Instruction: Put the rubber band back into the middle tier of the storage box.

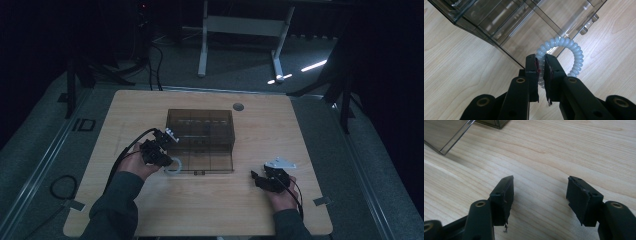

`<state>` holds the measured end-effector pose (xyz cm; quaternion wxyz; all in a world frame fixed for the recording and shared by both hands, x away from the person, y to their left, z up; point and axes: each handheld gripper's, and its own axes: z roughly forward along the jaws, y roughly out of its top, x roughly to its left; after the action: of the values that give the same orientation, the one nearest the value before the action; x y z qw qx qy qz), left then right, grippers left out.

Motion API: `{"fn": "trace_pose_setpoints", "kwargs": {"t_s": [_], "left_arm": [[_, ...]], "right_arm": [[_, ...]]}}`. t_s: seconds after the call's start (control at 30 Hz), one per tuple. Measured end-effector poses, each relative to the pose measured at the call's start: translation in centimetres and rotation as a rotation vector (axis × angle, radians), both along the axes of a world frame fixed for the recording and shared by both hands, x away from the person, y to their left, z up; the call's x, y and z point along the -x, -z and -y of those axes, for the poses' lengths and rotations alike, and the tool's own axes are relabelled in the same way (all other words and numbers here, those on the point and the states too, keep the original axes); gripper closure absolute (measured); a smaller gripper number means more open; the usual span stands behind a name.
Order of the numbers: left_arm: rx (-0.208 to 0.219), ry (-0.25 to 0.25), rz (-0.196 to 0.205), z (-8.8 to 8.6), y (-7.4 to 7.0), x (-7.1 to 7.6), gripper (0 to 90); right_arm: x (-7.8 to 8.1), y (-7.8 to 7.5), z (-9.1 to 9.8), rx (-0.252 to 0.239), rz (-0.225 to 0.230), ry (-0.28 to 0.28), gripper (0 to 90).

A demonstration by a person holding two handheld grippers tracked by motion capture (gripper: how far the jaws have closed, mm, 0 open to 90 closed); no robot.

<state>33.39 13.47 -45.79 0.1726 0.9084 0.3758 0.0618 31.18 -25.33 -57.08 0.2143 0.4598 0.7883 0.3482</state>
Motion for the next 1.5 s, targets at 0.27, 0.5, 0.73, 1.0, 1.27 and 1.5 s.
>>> {"fn": "trace_pose_setpoints", "kwargs": {"t_s": [0.27,0.5,0.73,1.0,1.27,1.5], "left_arm": [[0.014,-0.014,0.009,0.0,0.0,-0.2,82.0],[0.030,-0.029,0.016,0.1,0.0,-0.5,82.0],[0.043,-0.042,0.024,0.2,0.1,-0.7,82.0],[0.049,-0.053,0.036,0.2,0.1,-1.0,82.0],[0.045,-0.050,0.036,0.4,0.2,-1.2,82.0],[0.043,-0.059,0.042,0.5,0.3,-1.5,82.0]], "right_arm": [[0.0,0.0,0.0,0.000,0.000,0.000,38.6],[0.0,0.0,0.0,0.000,0.000,0.000,38.6],[0.0,0.0,0.0,0.000,0.000,-0.001,38.6],[0.0,0.0,0.0,0.000,0.000,-0.002,38.6],[0.0,0.0,0.0,0.000,-0.001,-0.001,38.6],[0.0,0.0,0.0,-0.001,-0.003,-0.001,38.5]]}}
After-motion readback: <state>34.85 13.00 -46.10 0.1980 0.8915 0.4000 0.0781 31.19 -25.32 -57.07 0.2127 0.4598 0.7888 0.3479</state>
